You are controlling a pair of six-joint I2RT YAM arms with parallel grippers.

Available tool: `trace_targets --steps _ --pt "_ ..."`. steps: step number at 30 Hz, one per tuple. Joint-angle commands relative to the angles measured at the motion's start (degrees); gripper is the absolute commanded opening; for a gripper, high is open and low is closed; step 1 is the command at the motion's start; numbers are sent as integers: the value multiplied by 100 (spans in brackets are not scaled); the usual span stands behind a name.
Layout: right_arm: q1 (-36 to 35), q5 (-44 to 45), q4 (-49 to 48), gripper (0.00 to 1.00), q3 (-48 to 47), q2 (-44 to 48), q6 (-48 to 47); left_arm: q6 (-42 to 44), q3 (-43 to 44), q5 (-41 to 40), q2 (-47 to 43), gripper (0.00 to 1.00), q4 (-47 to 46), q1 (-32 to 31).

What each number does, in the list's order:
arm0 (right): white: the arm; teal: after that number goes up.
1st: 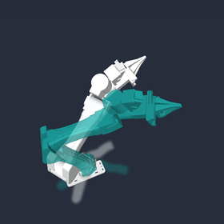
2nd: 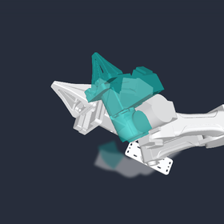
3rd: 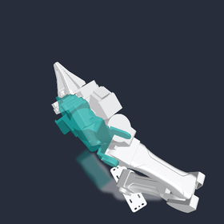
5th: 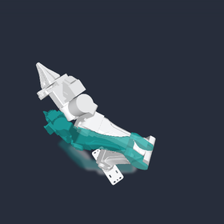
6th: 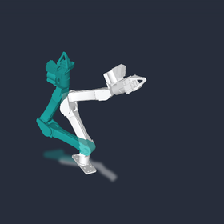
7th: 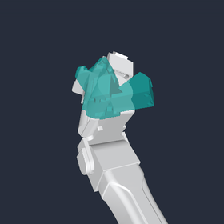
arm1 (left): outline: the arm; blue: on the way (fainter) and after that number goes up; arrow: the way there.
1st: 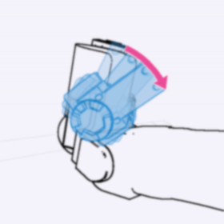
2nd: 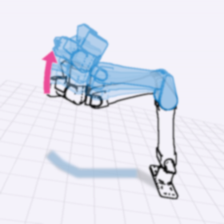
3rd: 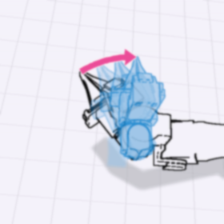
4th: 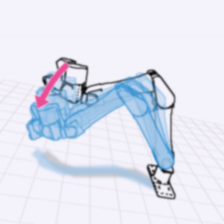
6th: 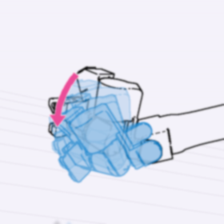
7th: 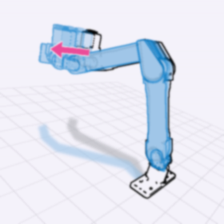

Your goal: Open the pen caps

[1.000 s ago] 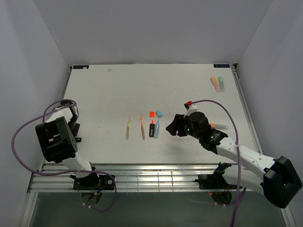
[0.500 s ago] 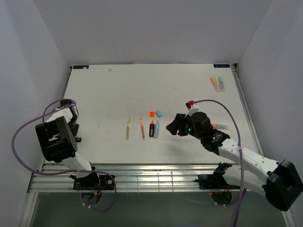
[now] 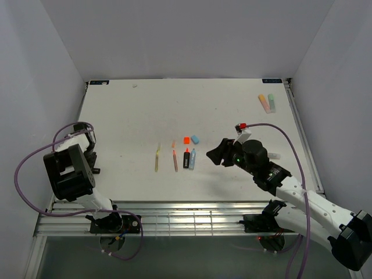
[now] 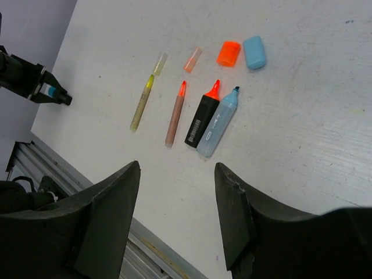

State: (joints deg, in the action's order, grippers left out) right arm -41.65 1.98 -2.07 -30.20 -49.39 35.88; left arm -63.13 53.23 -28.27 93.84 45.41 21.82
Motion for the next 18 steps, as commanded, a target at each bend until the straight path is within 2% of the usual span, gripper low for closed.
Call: trace_targets --steps 1,2,6,9,12,15,18 --pt "-10 189 197 60 -91 236 60 213 -173 567 -94 22 135 59" --pt "-10 172 206 60 -109 271 68 370 -138 673 -242 15 135 59" --pt "-10 40 391 60 -136 456 174 644 213 1209 -742 1 336 41" --pt "-10 -136 470 60 -188 430 200 767 556 1622 -1226 0 495 -134" --pt "-10 -566 435 60 -241 316 226 811 898 1921 -1596 0 548 -617" --pt "-10 -1005 94 60 -197 193 279 846 1162 2273 -1966 0 461 -1311" --pt "-19 -1452 -179 60 -206 -43 349 926 1181 2589 -2334 0 49 -2346"
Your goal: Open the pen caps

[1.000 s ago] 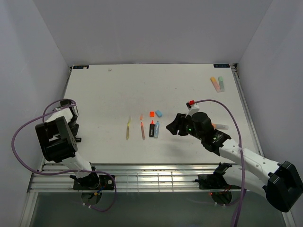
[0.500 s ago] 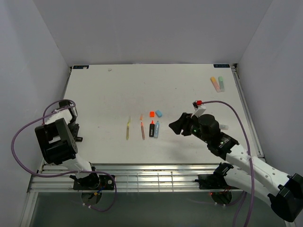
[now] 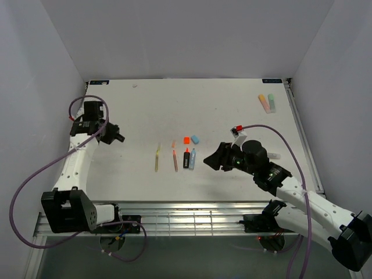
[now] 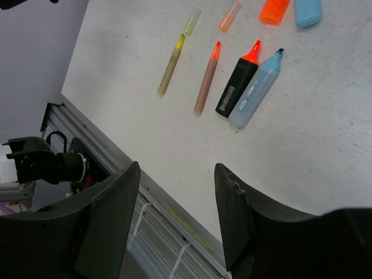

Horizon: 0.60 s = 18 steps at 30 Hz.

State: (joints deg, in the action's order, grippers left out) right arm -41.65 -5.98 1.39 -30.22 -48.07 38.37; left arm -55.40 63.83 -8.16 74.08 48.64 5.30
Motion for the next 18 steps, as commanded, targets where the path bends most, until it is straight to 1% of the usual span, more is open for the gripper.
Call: trace_targets --steps 1,3,4,6,7,9,10,13,14,16,18 --pt "-36 -772 -586 60 -221 -254 153 152 60 614 -455 0 -398 -1219" --pt "-106 -992 -771 60 -239 -448 197 73 -28 606 -702 0 -635 -1740" --pt "-220 -993 -902 61 -274 -501 223 -66 -107 536 -763 0 -698 -2248" --pt "-370 -932 -1035 61 -327 -685 259 -251 -152 176 -860 0 -725 -2760" --pt "-518 -905 -1131 61 -414 -755 276 -339 -178 36 -852 0 -725 -3302" --pt "-660 -800 -1202 63 -537 -1045 276 -603 -187 -385 -747 0 -716 -3788" --pt "-800 -721 -1194 65 -703 -1150 268 -682 -196 -501 -694 0 -707 -4182" --pt "-1002 -274 -1141 69 -907 -1476 250 -1060 -196 -905 -431 0 -523 -4694" --pt "-1038 -64 -1271 69 -942 -1564 267 -1174 -205 -976 -395 0 -479 -4800" --pt "-1126 131 -1421 69 -942 -1643 346 -1517 -205 -1186 -281 0 -400 -5116" --pt "-1161 281 -1606 69 -951 -1740 382 -1710 -126 -1336 -211 0 -356 -5293"
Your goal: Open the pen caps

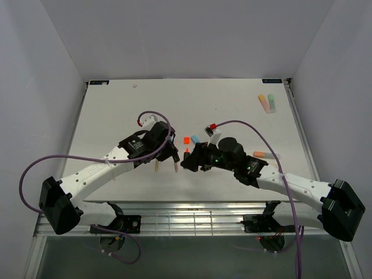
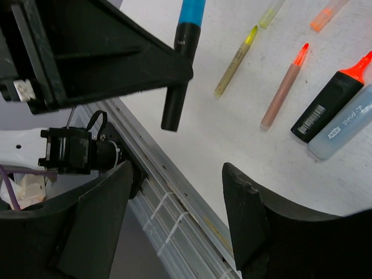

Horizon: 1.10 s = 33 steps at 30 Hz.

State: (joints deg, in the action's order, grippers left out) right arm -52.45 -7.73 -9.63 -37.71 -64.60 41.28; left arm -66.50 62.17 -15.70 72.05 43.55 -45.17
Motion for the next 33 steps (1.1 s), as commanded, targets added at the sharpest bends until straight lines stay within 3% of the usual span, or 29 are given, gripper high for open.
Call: trace_targets --steps 1,6,10,33 --pt "-108 500 -540 69 -210 -114 135 -644 102 -687 98 0 215 -360" --pt "-126 667 -838 65 -175 -220 232 -812 445 -899 327 0 470 -581" --pt "-126 737 -918 56 -184 -299 293 -830 568 -838 485 0 470 -651" --pt "-240 623 -1761 46 141 -826 645 -882 665 -565 336 0 479 -695"
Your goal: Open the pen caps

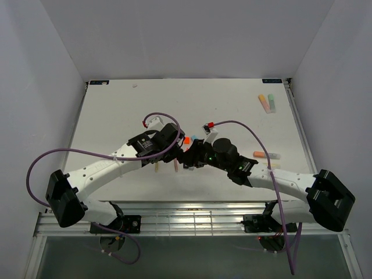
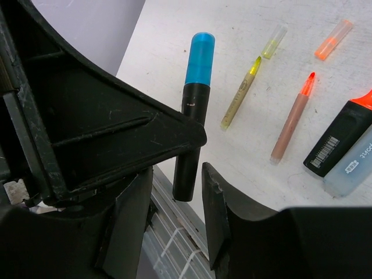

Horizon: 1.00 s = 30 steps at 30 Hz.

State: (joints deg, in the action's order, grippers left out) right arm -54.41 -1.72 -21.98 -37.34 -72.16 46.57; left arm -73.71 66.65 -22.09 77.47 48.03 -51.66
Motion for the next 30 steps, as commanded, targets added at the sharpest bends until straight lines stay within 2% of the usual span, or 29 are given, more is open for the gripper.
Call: trace_targets --steps 1,9,12,13,18,19,20,22,23,25,30 --pt "-60 40 -605 45 130 -87 142 -170 217 108 -197 0 31 -46" --pt "-245 154 -922 34 201 -298 327 -196 111 266 -460 0 -4 -55" --pt "-315 470 -992 16 262 -325 370 -161 94 293 -540 0 -4 -55" --pt "-333 540 -1010 8 280 -299 379 -144 94 293 -575 0 -4 -55" --pt "-482 883 -809 8 324 -114 301 181 -248 144 -1022 2 -329 -46" --pt "-500 953 -765 8 324 -36 283 278 -310 21 -1241 8 -382 -46" --pt "-526 997 -721 8 342 9 283 339 -389 -15 -1348 34 -487 -46" --pt "-579 1068 -703 8 429 140 265 558 -609 -68 -1585 55 -628 -46" --pt "-597 1077 -668 8 447 176 283 603 -653 -120 -1786 78 -680 -46" --pt "-614 1007 -624 8 465 263 274 796 -732 -173 -1937 97 -716 -46" --pt "-711 892 -404 8 447 483 248 999 -698 -542 -2087 98 -576 -37"
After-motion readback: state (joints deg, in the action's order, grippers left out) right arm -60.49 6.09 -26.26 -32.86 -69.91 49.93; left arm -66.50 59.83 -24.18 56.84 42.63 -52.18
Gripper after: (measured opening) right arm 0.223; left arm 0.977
